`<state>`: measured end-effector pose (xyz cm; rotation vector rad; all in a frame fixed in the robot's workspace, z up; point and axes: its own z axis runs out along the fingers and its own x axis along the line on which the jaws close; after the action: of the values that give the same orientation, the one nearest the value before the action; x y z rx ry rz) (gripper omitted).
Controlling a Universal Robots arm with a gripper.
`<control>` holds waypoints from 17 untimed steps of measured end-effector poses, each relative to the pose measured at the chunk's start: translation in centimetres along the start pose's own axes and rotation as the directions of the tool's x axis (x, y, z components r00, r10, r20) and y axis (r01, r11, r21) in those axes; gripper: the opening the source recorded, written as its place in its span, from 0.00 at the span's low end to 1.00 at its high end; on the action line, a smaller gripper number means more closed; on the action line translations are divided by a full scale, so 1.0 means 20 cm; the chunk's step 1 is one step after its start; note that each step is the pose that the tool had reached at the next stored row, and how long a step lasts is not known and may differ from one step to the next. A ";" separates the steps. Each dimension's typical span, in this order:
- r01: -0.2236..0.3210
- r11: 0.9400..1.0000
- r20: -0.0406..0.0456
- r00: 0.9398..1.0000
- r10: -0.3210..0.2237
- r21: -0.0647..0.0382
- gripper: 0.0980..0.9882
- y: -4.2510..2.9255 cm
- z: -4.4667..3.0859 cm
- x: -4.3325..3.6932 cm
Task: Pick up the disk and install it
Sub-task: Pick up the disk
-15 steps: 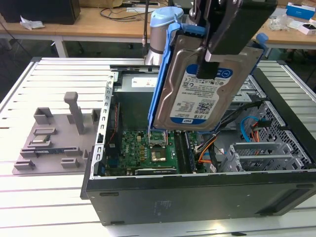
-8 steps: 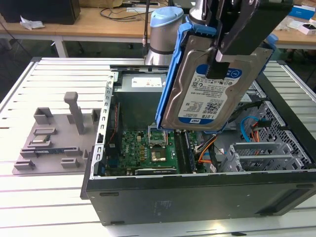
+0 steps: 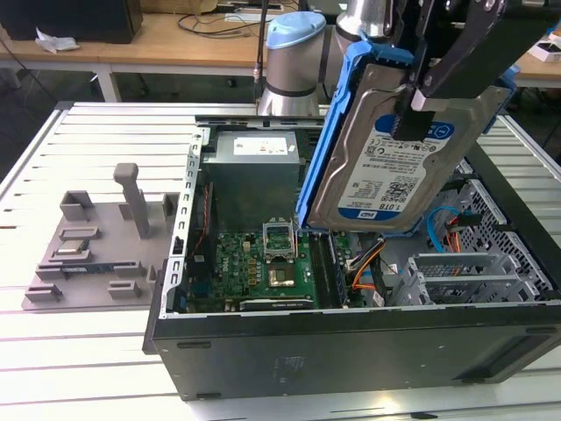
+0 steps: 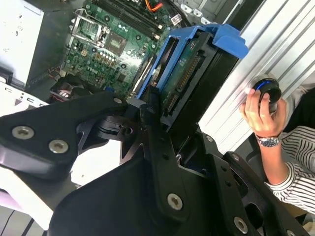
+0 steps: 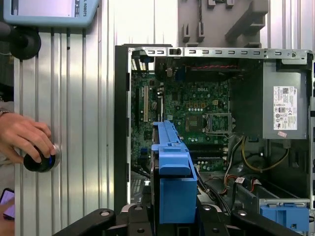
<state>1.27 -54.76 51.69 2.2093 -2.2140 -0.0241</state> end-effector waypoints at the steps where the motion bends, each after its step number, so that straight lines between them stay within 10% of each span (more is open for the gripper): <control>1: 0.000 1.000 0.000 1.000 0.000 0.000 0.30 -0.005 0.000 0.000; 17: 0.000 1.000 0.000 1.000 0.000 0.000 0.30 -0.164 0.001 0.000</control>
<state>4.55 -54.76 51.61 2.2093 -2.2139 -0.0242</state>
